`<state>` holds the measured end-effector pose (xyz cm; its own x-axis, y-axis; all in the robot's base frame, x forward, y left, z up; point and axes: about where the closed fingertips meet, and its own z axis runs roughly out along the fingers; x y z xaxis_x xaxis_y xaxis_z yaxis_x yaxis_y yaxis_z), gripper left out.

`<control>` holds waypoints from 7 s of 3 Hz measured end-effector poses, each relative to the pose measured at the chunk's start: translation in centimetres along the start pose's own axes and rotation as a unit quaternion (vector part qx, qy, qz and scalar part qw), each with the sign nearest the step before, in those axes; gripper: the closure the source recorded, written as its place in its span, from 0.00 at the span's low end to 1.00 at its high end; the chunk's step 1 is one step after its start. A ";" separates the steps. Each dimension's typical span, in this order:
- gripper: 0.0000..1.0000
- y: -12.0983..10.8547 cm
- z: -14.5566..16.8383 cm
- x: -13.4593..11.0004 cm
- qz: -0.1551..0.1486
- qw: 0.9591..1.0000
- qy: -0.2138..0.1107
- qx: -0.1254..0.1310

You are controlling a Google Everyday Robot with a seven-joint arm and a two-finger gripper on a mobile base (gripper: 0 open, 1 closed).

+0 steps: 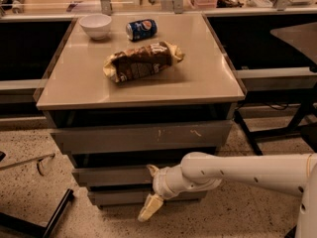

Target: Close middle drawer

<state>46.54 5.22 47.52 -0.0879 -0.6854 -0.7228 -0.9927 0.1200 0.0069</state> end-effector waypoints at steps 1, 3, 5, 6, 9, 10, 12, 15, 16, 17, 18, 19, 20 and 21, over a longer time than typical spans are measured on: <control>0.00 -2.4 -0.4 0.5 0.003 1.000 -0.007 0.021; 0.00 -6.1 0.8 2.8 0.028 0.999 -0.020 0.030; 0.00 -6.6 3.3 3.7 0.039 0.999 -0.020 0.003; 0.00 -4.4 4.1 2.5 0.027 0.999 -0.006 -0.024; 0.00 3.6 4.5 2.3 0.048 0.996 -0.016 -0.069; 0.00 3.6 4.1 1.8 0.048 0.996 -0.016 -0.069; 0.00 11.0 -0.8 3.5 0.106 0.994 0.000 -0.035; 0.00 8.8 -2.0 2.2 0.080 0.996 0.010 -0.024; 0.00 5.6 -2.1 1.3 0.074 0.997 0.005 -0.015; 0.00 3.7 -1.3 1.8 0.081 0.996 0.003 -0.022; 0.00 3.6 1.0 2.7 0.091 0.994 0.005 -0.054; 0.00 4.9 2.3 3.3 0.095 0.992 0.012 -0.078; 0.00 4.9 2.1 3.0 0.095 0.992 0.012 -0.078; 0.00 7.9 1.5 3.0 0.103 0.991 0.007 -0.080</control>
Offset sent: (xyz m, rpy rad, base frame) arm 0.0749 -0.0306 -0.0216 0.0488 -0.0371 -0.1183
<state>38.51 5.17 44.34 -0.2909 -0.6684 -0.6846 -0.9536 0.1445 0.2641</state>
